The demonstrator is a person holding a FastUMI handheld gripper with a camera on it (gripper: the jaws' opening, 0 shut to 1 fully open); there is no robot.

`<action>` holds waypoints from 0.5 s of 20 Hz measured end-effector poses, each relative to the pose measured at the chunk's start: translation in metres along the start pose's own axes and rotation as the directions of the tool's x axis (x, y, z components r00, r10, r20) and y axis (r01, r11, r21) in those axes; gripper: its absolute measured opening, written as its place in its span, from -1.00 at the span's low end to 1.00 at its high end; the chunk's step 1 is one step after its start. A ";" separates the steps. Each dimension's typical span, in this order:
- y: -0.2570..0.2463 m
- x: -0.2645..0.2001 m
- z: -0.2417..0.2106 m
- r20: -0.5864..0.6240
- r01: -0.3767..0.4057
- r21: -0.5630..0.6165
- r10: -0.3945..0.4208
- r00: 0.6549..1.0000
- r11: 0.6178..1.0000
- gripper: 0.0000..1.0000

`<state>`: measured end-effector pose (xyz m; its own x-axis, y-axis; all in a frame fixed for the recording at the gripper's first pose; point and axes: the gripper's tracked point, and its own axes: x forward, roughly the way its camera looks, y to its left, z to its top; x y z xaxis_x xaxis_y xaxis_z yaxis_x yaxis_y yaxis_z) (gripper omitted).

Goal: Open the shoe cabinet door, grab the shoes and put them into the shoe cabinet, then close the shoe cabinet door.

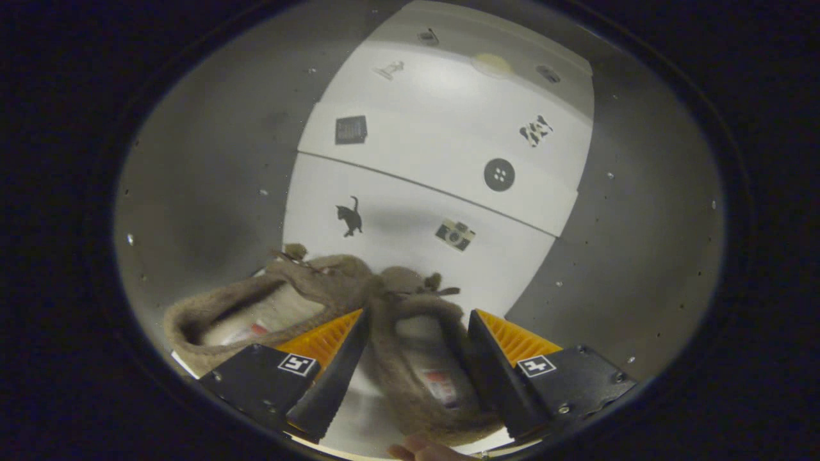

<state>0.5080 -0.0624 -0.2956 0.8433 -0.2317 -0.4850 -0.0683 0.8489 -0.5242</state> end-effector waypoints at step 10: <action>0.006 -0.135 0.035 0.142 -0.151 0.240 0.119 0.983 0.959 1.00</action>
<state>0.4129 -0.0095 -0.2086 0.8962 -0.0592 -0.4396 -0.0647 0.9630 -0.2615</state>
